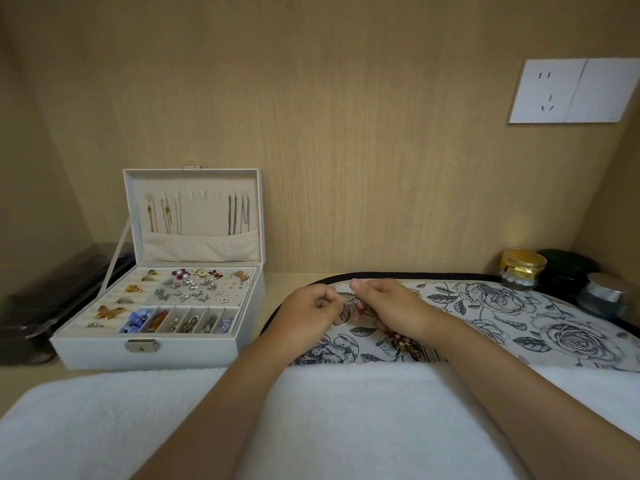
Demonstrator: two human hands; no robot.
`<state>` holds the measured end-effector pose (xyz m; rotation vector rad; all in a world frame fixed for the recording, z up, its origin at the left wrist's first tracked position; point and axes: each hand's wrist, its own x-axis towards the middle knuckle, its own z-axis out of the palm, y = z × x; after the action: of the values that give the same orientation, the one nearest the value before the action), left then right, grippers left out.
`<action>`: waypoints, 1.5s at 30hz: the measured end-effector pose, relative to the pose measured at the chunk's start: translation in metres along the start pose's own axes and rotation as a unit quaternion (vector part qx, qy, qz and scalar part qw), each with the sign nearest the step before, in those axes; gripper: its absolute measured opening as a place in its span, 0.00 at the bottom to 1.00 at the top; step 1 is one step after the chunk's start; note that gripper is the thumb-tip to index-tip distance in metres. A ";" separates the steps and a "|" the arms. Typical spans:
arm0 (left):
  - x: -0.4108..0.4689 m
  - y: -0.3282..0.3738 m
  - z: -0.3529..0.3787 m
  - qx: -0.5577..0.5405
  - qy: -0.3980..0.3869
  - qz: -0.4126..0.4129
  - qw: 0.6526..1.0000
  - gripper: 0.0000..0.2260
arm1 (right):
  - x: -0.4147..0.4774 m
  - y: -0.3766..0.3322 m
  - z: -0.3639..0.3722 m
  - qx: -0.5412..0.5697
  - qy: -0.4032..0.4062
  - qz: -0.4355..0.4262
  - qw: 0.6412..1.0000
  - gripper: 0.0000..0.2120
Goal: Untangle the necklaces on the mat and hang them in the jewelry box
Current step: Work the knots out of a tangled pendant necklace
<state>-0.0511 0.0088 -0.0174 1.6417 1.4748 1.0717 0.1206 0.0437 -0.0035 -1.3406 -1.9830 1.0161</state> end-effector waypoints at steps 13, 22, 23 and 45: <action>-0.003 0.007 -0.004 -0.120 -0.020 -0.027 0.992 0.07 | -0.001 0.003 -0.005 0.077 -0.045 -0.064 0.994 0.07; 0.002 0.001 -0.016 -0.209 -0.164 -0.084 0.960 0.05 | -0.004 0.001 -0.012 0.095 -0.062 -0.046 0.992 0.11; 0.002 0.000 -0.015 -0.204 -0.148 -0.084 0.964 0.04 | -0.004 0.000 -0.011 0.095 -0.052 -0.042 0.993 0.10; 0.005 -0.009 -0.020 0.359 0.112 0.130 0.917 0.11 | -0.002 0.011 -0.031 -0.131 -0.064 0.012 0.989 0.08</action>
<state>-0.0733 0.0137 -0.0162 2.3335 1.9996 0.9273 0.1511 0.0534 0.0051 -1.4708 -2.2642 0.8965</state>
